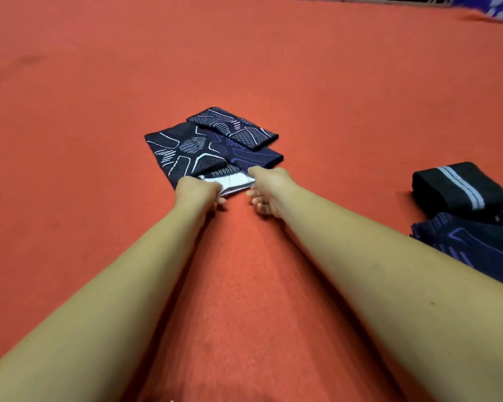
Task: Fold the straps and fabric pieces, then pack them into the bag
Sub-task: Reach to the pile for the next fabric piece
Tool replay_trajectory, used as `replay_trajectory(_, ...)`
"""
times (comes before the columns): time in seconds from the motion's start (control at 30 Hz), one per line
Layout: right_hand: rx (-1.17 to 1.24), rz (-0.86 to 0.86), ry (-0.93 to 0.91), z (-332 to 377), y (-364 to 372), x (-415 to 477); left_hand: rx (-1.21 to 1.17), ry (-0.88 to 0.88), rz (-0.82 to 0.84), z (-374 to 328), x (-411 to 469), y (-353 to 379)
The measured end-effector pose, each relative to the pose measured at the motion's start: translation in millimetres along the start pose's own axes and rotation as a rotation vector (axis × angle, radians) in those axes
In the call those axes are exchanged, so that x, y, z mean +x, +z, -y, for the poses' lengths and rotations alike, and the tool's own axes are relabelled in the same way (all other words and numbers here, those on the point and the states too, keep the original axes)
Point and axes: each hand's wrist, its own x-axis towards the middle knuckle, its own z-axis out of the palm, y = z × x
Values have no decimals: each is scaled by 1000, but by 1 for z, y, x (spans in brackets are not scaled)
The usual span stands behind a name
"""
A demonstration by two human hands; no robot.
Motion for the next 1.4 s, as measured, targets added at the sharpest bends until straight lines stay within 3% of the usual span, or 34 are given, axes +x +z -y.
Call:
replay_trajectory(0.33, 78, -36, -20, -26, -6, -46, -176, -91, 201, 13, -69, -28)
replay_trajectory(0.5, 146, 22, -130, -50, -20, -99, -179, -121, 286, 23, -126, -42)
replay_trajectory(0.6, 41, -51, -292, -66, -34, -123, -205, -198, 409, 29, -163, -47)
replay_trajectory(0.67, 58, -26, -361, -69, -41, -142, -380, -289, 479, 33, -179, -48)
replay_trajectory(0.77, 332, 188, -322, -63, -55, -190, -681, -353, 526, 36, -194, -45)
replay_trajectory(0.93, 623, 431, -247, -55, -100, -229, -1094, -323, 413, 41, -209, -38)
replay_trajectory(1.03, 622, 356, -159, -63, -120, -226, -1204, -233, 304, 46, -219, -35)
replay_trajectory(1.23, 363, -70, -73, -109, -121, -201, -1233, -112, 187, 64, -231, -40)
replay_trajectory(1.4, 69, -158, -255, -152, -109, -196, -891, -47, 91, 85, -250, -40)
